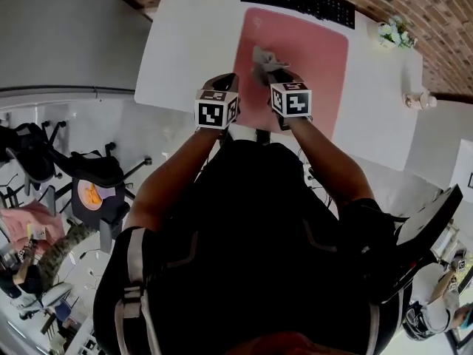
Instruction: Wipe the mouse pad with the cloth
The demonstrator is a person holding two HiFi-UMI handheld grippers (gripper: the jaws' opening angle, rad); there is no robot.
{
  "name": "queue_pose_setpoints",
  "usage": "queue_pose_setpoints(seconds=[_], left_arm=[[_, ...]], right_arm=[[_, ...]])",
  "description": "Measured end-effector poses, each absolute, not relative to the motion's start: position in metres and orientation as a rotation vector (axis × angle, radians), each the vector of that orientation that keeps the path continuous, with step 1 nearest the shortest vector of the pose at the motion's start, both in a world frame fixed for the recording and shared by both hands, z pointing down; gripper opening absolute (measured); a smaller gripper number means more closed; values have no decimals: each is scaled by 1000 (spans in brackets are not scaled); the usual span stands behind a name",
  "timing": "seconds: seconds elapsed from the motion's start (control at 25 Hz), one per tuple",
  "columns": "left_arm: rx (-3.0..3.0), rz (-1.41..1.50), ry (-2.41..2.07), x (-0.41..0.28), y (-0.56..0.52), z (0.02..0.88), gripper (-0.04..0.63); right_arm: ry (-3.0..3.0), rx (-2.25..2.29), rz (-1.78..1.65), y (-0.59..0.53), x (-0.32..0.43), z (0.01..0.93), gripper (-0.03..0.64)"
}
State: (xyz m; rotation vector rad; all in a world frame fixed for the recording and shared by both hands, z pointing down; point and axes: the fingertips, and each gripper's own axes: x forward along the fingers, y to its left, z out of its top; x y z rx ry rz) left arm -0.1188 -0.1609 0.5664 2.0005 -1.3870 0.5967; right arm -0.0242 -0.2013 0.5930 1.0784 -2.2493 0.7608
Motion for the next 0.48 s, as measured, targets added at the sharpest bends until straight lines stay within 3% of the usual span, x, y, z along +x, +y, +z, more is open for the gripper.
queue_pose_setpoints(seconds=[0.48], left_arm=[[1883,591,-1469,-159,-150,577,3]], right_arm=[[-2196,935,809,-217,-101,648,32]])
